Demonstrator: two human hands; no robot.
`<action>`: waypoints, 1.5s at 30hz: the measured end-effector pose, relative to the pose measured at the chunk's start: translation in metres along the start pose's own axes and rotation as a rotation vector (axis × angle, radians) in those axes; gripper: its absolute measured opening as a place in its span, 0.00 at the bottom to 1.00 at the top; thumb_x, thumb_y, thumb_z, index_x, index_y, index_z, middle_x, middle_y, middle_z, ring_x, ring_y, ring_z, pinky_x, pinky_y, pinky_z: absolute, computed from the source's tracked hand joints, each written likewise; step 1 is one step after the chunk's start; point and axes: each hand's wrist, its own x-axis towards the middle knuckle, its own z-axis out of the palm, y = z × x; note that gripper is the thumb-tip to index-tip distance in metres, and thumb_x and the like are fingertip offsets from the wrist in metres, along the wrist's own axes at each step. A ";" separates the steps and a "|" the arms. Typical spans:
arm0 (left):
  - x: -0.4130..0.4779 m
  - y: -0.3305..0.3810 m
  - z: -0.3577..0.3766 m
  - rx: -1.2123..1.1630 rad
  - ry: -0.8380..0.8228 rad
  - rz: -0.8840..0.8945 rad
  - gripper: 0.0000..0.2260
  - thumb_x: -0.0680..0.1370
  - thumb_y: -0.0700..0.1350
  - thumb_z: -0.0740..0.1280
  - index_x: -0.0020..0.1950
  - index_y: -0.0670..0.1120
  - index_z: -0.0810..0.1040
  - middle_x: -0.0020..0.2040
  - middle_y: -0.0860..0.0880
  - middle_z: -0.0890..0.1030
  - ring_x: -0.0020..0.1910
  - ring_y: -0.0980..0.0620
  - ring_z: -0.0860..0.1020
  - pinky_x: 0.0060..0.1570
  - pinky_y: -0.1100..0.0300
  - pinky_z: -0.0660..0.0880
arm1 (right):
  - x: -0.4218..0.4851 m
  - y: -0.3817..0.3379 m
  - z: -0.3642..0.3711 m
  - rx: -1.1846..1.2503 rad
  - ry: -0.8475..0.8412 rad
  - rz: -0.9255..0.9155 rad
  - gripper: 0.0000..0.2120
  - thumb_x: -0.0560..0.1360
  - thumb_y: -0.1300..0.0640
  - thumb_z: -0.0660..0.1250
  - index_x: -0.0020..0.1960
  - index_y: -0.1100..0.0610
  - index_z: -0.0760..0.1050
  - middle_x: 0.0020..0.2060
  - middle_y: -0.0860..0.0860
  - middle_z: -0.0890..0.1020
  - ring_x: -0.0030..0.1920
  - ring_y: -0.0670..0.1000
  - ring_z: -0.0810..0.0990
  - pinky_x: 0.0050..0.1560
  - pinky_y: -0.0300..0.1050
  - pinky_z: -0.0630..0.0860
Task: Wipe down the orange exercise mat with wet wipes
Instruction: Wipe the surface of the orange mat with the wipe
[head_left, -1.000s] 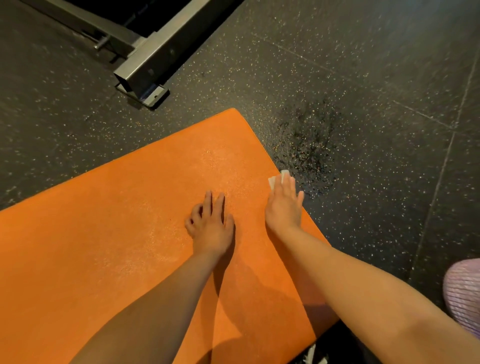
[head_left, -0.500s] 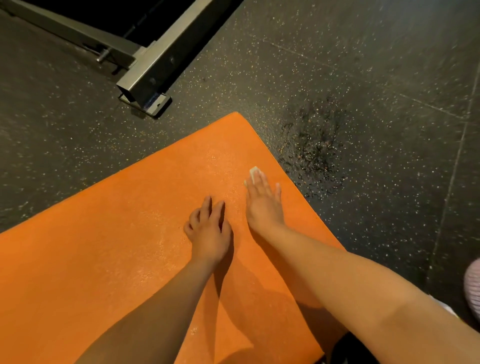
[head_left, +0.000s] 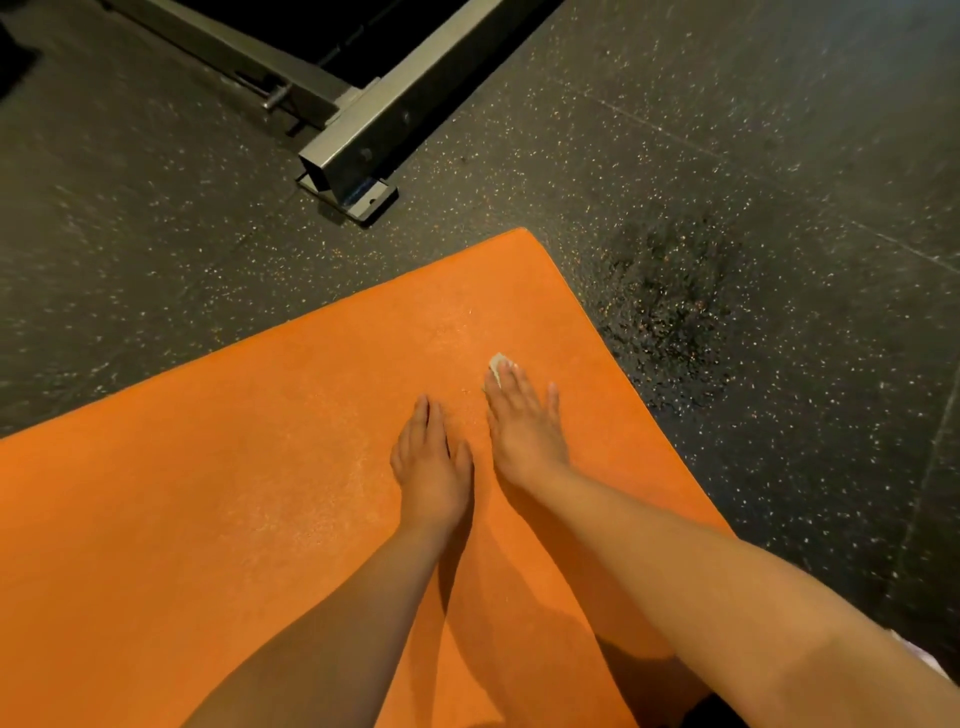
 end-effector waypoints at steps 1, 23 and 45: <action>-0.001 0.000 -0.001 -0.023 0.002 -0.009 0.29 0.83 0.49 0.62 0.82 0.44 0.55 0.83 0.48 0.51 0.80 0.46 0.52 0.77 0.53 0.49 | -0.003 -0.006 0.003 -0.025 -0.055 -0.123 0.29 0.85 0.56 0.52 0.83 0.49 0.46 0.82 0.46 0.42 0.81 0.47 0.38 0.78 0.63 0.38; 0.008 -0.030 -0.026 -0.034 -0.002 0.069 0.21 0.83 0.44 0.63 0.76 0.45 0.70 0.76 0.45 0.66 0.73 0.45 0.62 0.73 0.53 0.62 | 0.030 -0.006 -0.002 -0.063 0.067 0.082 0.37 0.81 0.65 0.52 0.83 0.48 0.38 0.82 0.45 0.42 0.81 0.48 0.36 0.79 0.59 0.36; 0.034 0.028 -0.001 0.177 -0.091 -0.098 0.26 0.82 0.60 0.57 0.80 0.60 0.55 0.83 0.52 0.43 0.79 0.44 0.46 0.74 0.40 0.44 | 0.028 0.015 -0.005 0.038 0.153 0.158 0.34 0.82 0.63 0.54 0.83 0.47 0.45 0.82 0.44 0.45 0.81 0.45 0.39 0.79 0.61 0.37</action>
